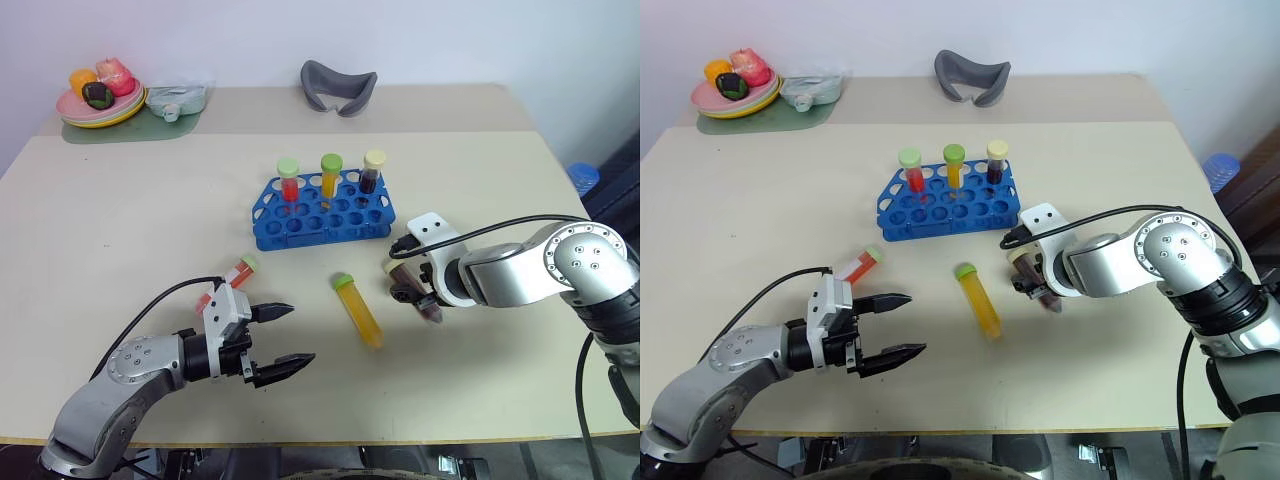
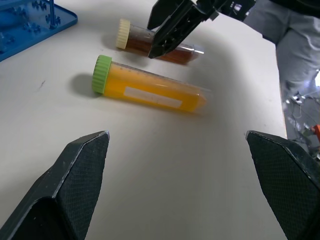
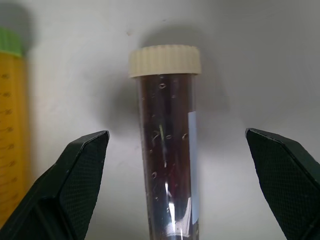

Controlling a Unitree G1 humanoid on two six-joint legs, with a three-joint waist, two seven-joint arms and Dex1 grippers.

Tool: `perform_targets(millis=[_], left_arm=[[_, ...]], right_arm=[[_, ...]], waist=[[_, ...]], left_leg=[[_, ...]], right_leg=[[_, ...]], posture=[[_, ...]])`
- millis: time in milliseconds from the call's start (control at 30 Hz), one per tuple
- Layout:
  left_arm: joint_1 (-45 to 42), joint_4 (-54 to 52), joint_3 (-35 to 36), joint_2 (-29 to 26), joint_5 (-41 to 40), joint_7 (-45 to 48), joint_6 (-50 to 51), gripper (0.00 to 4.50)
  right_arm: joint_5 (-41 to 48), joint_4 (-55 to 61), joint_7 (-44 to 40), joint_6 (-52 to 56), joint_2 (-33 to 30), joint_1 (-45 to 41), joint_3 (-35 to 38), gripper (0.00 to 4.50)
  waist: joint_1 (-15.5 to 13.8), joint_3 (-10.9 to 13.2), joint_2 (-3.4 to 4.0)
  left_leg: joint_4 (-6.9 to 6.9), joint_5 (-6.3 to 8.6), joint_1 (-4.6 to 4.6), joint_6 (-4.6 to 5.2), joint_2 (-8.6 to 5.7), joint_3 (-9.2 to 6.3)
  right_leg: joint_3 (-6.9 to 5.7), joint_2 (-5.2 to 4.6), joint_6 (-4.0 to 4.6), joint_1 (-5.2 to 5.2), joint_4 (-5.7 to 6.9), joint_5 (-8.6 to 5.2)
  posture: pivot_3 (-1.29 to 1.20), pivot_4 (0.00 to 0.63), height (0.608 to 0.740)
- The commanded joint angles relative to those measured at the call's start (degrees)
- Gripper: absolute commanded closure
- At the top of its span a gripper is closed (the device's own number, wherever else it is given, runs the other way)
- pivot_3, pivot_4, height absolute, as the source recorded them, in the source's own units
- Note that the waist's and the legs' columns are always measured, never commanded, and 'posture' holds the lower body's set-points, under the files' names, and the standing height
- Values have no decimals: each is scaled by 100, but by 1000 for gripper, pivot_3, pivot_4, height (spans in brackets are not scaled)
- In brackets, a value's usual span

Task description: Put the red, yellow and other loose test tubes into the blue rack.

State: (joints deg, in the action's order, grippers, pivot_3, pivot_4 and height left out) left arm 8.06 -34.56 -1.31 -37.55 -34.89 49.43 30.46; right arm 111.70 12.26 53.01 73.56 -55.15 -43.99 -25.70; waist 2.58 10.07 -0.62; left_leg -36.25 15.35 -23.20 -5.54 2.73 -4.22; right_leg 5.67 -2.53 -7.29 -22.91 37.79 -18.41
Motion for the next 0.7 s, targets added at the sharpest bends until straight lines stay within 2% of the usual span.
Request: perform_targets(millis=[33, 67, 200, 567, 700], left_arm=[[-67, -108, 19, 20, -32, -10, -95, 0], [-78, -100, 18, 21, -29, -8, -97, 0], [-108, -77, 18, 12, -16, 5, -103, 0], [-136, -64, 40, -9, 5, -2, -101, 0], [-161, -54, 57, -4, 8, -15, -95, 0]], right_arm=[[130, 120, 72, -196, -103, -121, 0, 556], [130, 116, 83, -225, -110, -110, -7, 849], [130, 120, 86, -288, -118, -112, -21, 2760], [130, 132, 63, -351, -51, -165, -43, 2760], [130, 109, 82, -354, -32, -204, -57, 3732]], waist=[[-2, 0, 0], [-3, 0, 0], [-3, 0, 0], [-4, 0, 0], [-3, 0, 0]], left_leg=[[0, 0, 0, 0, 0, 0], [0, 0, 0, 0, 0, 0], [0, 0, -1, 0, 0, 0], [0, 0, -2, 0, 0, 0], [0, 0, -2, 0, 0, 0]], right_leg=[[0, 0, 0, 0, 0, 0], [0, 0, 0, 0, 0, 0], [0, 0, 0, -1, 0, 0], [0, 0, 0, -2, 0, 0], [0, 0, 0, -3, 0, 0]], posture=[[0, 150, 740], [0, 150, 740], [0, 150, 740], [0, 150, 740], [0, 150, 740]])
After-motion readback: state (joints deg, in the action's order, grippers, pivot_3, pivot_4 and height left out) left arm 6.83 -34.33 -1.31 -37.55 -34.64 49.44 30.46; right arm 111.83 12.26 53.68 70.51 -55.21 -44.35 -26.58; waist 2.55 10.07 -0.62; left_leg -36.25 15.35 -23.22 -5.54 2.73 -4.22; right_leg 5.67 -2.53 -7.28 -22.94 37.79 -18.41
